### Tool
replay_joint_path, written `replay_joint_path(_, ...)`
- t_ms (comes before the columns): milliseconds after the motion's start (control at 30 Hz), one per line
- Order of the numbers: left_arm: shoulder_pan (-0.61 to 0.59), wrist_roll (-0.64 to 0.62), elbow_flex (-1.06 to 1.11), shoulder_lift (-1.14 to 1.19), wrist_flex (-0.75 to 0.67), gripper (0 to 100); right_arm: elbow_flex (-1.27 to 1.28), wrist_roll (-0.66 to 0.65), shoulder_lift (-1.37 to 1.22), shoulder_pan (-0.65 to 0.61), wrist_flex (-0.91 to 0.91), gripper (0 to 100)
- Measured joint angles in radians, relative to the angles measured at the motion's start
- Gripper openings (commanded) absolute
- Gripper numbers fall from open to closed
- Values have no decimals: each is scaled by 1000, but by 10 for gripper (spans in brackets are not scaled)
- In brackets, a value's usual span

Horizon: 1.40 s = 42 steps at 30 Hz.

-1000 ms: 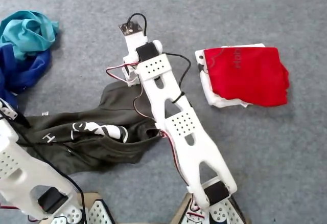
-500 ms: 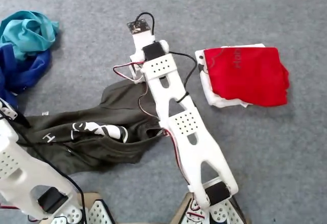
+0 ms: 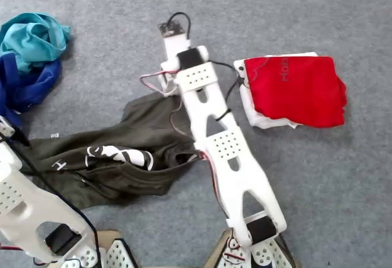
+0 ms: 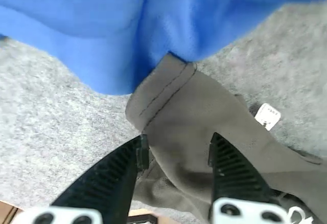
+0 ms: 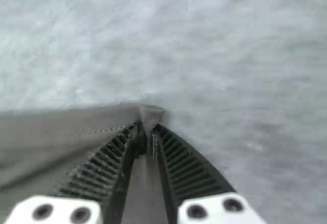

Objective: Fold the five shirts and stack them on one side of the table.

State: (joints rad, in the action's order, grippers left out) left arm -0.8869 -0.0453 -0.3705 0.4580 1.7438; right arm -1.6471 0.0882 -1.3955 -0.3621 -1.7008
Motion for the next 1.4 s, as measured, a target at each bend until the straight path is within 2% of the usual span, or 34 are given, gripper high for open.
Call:
replay_joint_path(167,60,-117,-94,0,3,214,0,0,129,91,3,15)
replay_joint_path(433,288,-290,-137,0,-25,214,0,-3,218,236,3,15)
replay_joint_path(633,376,-442,-138,0,-161,214,0,-83,218,249,-25,15)
replay_joint_path(833,445,-617,-138,0,-313,209,-2,-95,166,190,-28,15)
replay_joint_path(967,480,-638,-138,12,-371,205,-2,-95,109,158,-28,15)
replay_joint_path(1133,500,-700,-138,155,-402,24,-2,-95,80,163,-21,15)
replay_joint_path(1233,483,-694,-172,235,-390,29,-2,-95,71,160,-11,15)
replay_joint_path(1400,451,-677,-224,270,-275,30,0,-100,44,163,0,15)
